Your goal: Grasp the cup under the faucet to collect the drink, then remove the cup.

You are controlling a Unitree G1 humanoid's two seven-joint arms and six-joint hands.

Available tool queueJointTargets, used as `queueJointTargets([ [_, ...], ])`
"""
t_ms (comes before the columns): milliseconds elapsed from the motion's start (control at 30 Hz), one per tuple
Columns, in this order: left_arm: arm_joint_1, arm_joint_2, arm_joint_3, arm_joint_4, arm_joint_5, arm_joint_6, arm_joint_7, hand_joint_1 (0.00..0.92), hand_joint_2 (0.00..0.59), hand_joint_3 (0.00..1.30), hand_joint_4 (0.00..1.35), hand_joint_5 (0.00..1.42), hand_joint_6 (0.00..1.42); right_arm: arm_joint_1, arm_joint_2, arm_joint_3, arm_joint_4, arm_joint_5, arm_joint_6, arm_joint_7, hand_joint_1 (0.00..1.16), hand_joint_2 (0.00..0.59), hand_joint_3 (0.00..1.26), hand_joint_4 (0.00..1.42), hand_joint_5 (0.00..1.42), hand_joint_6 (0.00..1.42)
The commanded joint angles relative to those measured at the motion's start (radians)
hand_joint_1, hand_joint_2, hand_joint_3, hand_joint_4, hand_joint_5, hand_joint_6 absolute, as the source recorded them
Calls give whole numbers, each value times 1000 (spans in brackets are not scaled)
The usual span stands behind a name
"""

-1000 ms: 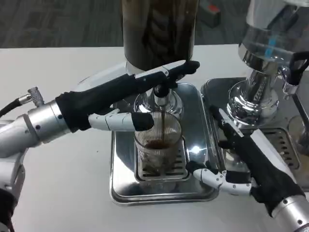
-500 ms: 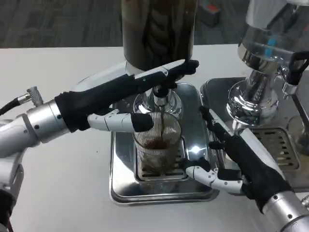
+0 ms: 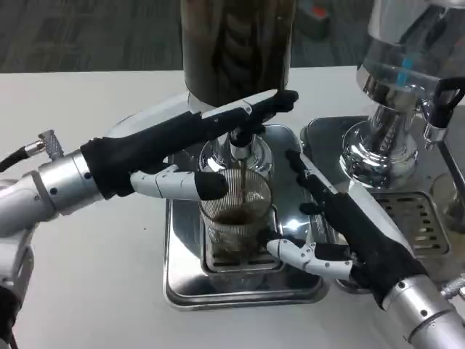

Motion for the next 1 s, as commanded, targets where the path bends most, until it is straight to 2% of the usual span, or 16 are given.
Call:
queueJointTargets([
  [33,46,23,-25,19,59,31,-26,0,15,49,0,29,165,-18,4,8,16,10,-15,4,737,269,0,0,27,181],
  [1000,48,37,-15,14,53,41,-11,0,10,44,0,30,180,-57,16,27,65,26,-25,12,728,273,26,4,41,191],
])
